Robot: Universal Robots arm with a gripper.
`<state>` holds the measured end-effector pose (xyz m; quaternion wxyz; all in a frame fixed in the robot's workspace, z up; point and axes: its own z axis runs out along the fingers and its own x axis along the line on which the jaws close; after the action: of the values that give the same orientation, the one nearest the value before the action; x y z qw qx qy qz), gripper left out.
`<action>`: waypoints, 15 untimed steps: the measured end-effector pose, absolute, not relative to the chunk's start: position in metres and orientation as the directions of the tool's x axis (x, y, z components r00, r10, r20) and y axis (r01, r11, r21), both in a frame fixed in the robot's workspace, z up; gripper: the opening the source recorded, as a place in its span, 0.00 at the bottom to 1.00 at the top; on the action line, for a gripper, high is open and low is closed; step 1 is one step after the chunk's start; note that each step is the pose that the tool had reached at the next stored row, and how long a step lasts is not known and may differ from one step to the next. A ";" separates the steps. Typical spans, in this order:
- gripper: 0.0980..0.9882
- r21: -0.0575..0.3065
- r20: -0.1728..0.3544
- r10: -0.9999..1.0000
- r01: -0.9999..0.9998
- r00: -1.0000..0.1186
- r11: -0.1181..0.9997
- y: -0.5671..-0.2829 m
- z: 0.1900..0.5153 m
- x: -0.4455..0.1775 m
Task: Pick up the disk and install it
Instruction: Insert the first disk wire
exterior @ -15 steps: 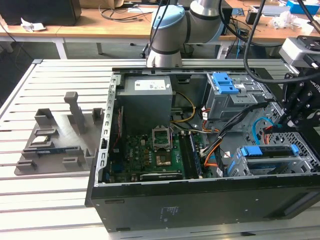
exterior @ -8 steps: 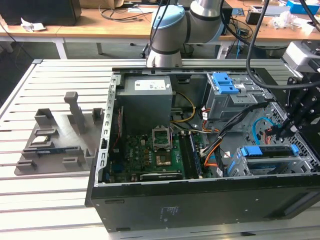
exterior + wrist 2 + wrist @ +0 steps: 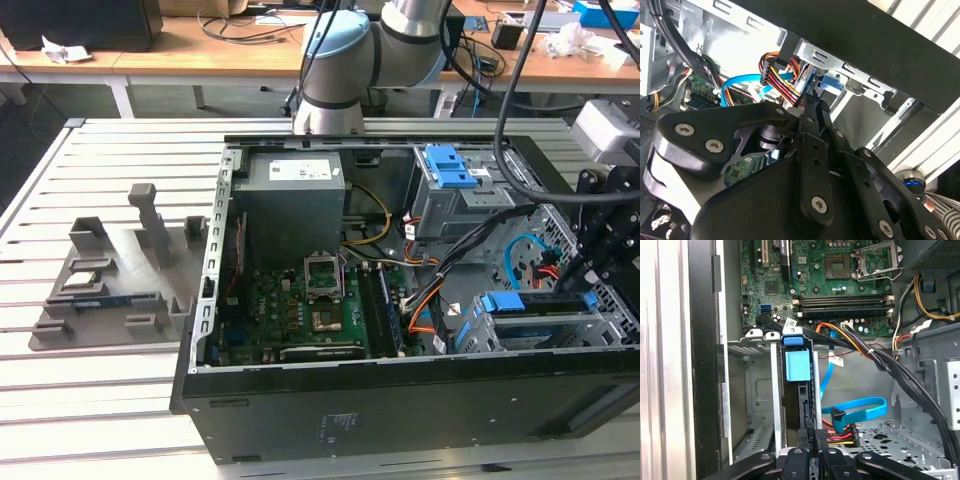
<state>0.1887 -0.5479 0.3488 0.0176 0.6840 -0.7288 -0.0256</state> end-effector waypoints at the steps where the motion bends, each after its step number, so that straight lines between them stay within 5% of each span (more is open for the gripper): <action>1: 0.08 0.061 -0.009 -0.998 -0.996 -0.063 0.063 -0.548 0.348 0.189; 15: 0.08 0.061 -0.009 -0.998 -0.996 -0.063 0.063 -0.546 0.341 0.187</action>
<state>0.1871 -0.5458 0.3411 0.0176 0.6841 -0.7288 -0.0255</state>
